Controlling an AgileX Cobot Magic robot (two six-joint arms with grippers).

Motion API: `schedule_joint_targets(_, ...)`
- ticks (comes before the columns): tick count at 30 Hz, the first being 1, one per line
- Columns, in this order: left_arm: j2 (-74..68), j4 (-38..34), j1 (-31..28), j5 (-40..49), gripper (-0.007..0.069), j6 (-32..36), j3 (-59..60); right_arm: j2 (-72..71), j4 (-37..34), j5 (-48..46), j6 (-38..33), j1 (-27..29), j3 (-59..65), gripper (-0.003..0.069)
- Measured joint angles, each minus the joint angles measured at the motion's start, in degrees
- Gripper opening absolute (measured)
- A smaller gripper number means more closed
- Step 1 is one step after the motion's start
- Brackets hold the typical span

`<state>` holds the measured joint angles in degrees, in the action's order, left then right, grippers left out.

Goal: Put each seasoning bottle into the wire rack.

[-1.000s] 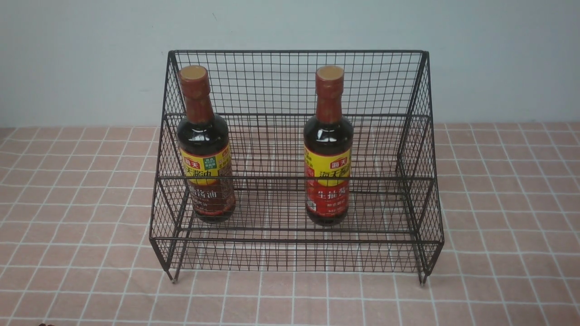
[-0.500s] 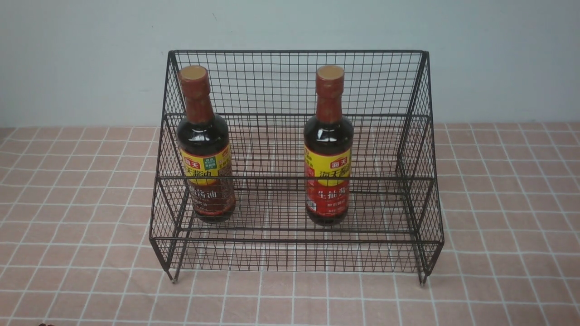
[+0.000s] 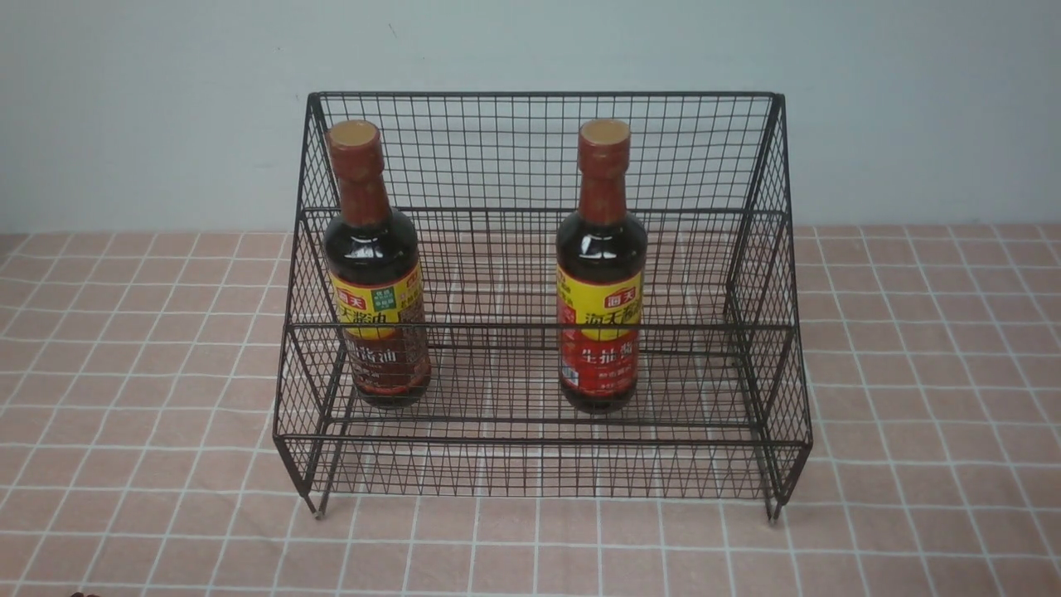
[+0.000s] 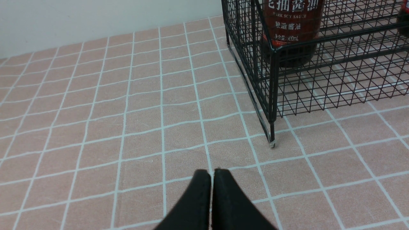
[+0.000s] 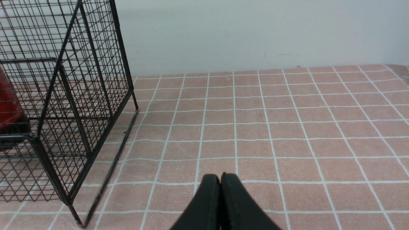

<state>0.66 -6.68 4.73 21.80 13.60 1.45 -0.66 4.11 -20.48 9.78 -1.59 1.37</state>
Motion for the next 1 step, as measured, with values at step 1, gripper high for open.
schedule_joint_targets(1,0.00,0.00,0.00,0.00,-0.0007,0.00,0.00,0.00,0.00,0.00,0.00,0.00,0.00,-0.0014)
